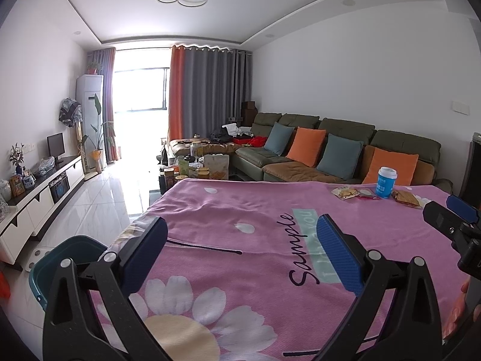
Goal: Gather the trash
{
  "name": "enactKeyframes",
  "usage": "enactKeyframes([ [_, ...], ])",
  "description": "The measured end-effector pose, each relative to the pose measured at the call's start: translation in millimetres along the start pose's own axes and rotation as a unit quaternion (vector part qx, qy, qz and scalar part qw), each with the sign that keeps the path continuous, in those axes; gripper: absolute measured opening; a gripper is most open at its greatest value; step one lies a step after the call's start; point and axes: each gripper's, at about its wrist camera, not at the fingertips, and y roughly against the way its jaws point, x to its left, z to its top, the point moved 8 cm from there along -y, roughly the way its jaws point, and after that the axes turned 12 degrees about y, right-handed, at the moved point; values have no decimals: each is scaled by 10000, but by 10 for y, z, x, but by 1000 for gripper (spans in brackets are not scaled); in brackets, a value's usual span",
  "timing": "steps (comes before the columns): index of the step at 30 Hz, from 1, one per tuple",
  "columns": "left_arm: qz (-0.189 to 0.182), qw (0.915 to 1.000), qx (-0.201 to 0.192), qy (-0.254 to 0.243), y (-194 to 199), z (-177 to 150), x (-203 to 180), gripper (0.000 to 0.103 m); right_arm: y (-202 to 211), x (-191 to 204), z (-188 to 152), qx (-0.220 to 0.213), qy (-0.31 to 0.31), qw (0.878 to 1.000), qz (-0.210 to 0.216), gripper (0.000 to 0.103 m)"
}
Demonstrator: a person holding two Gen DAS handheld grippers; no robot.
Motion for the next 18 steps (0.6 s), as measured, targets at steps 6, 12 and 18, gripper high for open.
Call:
enactKeyframes([
  [6, 5, 10000, 10, 14, -10, -16, 17, 97, 1, -13, 9, -17, 4, 10000, -3, 96],
  [12, 3, 10000, 11, 16, -11, -4, 16, 97, 1, -12, 7, -8, -4, 10000, -2, 96],
  [18, 0, 10000, 15, 15, -11, -3, 18, 97, 1, -8, 16, -21, 0, 10000, -4, 96],
])
